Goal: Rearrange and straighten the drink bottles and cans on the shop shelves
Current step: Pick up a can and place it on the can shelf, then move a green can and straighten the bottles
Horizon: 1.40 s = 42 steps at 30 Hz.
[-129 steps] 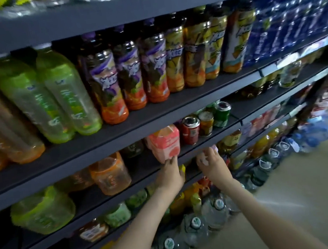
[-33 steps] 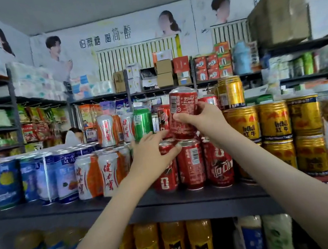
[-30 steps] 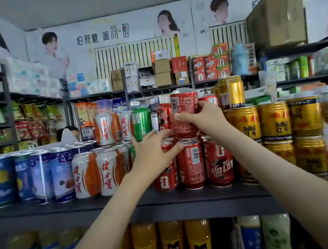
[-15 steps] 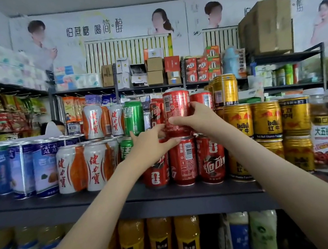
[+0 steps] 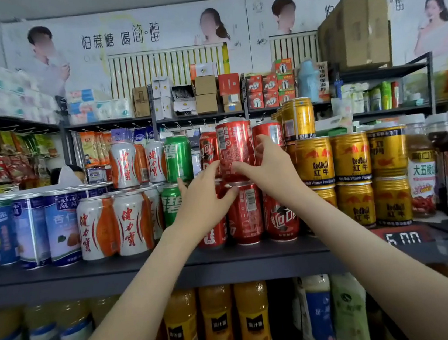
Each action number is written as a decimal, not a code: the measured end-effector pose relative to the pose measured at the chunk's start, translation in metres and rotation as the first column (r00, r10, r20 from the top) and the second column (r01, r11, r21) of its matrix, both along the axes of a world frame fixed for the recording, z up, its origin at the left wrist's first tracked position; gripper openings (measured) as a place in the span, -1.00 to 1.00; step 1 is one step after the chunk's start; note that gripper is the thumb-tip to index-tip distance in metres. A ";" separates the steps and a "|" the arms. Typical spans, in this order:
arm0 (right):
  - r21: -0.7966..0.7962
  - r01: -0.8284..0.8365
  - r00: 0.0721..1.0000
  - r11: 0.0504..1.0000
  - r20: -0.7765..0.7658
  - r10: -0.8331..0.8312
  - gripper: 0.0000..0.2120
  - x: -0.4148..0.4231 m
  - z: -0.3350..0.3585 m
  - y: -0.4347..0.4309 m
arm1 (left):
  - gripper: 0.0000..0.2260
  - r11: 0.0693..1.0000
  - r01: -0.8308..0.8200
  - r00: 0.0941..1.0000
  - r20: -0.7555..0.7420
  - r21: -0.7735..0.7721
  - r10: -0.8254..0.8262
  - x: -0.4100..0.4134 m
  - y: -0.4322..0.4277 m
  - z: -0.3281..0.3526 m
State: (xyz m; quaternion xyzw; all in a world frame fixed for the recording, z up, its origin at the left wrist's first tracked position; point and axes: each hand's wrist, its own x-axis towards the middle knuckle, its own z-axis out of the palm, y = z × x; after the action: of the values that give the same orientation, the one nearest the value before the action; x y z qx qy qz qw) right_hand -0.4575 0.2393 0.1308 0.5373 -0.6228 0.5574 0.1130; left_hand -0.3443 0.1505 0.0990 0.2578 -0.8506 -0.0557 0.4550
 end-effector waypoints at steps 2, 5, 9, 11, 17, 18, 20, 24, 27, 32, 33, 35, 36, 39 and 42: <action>-0.063 0.074 0.997 0.995 -0.011 -0.074 -0.36 0.003 -0.010 0.004 | -0.50 0.998 -0.004 0.997 -0.074 -0.069 -0.001 0.003 0.004 -0.010; -0.134 0.112 0.990 0.985 -0.073 -0.123 -0.47 0.005 -0.030 0.012 | -0.58 0.978 -0.022 0.986 -0.165 -0.207 -0.013 0.006 0.011 -0.031; -0.182 0.135 0.967 0.974 -0.188 -0.169 -0.58 0.009 -0.061 0.029 | -0.61 0.938 -0.029 0.987 -0.157 -0.346 -0.027 0.007 0.017 -0.064; -0.188 0.136 0.951 0.973 -0.251 -0.181 -0.63 0.010 -0.077 0.039 | -0.61 0.934 -0.022 0.989 -0.144 -0.356 -0.032 0.007 0.026 -0.079; -0.023 0.176 0.930 0.984 -0.325 -0.173 -0.70 0.004 -0.144 0.089 | -0.65 0.944 0.081 0.986 -0.112 -0.318 -0.122 0.001 0.083 -0.135; -0.013 0.186 0.923 0.982 -0.341 -0.179 -0.73 0.000 -0.157 0.101 | -0.67 0.947 0.111 0.982 -0.111 -0.300 -0.150 -0.001 0.096 -0.148; 0.022 0.213 0.919 0.977 -0.345 -0.192 -0.75 -0.010 -0.185 0.128 | -0.68 0.952 0.177 0.974 -0.094 -0.250 -0.206 -0.009 0.124 -0.174; 0.170 0.258 0.932 0.951 -0.304 -0.199 -0.74 -0.039 -0.245 0.185 | -0.66 0.952 0.300 0.952 0.077 -0.063 -0.295 -0.041 0.178 -0.232; 0.297 0.291 0.944 0.910 -0.243 -0.222 -0.76 -0.067 -0.292 0.235 | -0.66 0.932 0.347 0.897 0.254 0.103 -0.362 -0.076 0.221 -0.267; 0.385 0.440 0.897 0.812 -0.141 -0.419 -0.76 -0.136 -0.341 0.346 | -0.60 0.901 0.342 0.829 0.366 0.266 -0.422 -0.156 0.308 -0.306; 0.404 0.468 0.880 0.786 -0.134 -0.455 -0.75 -0.154 -0.347 0.372 | -0.60 0.897 0.347 0.816 0.383 0.274 -0.433 -0.175 0.329 -0.312; 0.438 0.514 0.848 0.738 -0.131 -0.513 -0.74 -0.190 -0.359 0.424 | -0.60 0.884 0.365 0.790 0.405 0.292 -0.460 -0.217 0.372 -0.323; 0.453 0.535 0.831 0.713 -0.128 -0.541 -0.73 -0.208 -0.365 0.449 | -0.61 0.877 0.373 0.779 0.411 0.303 -0.473 -0.239 0.393 -0.329; 0.510 0.567 0.783 0.646 -0.092 -0.615 -0.69 -0.262 -0.381 0.520 | -0.61 0.866 0.387 0.739 0.454 0.317 -0.497 -0.304 0.454 -0.343; 0.564 0.581 0.739 0.587 -0.064 -0.671 -0.68 -0.315 -0.396 0.575 | -0.61 0.855 0.385 0.696 0.499 0.347 -0.516 -0.358 0.503 -0.354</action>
State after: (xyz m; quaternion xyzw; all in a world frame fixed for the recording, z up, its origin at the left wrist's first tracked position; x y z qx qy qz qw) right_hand -0.7726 0.8145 -0.2655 0.2459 -0.9107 0.3181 0.0942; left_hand -0.7026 0.6536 -0.2550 0.0924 -0.9727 -0.1773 0.1174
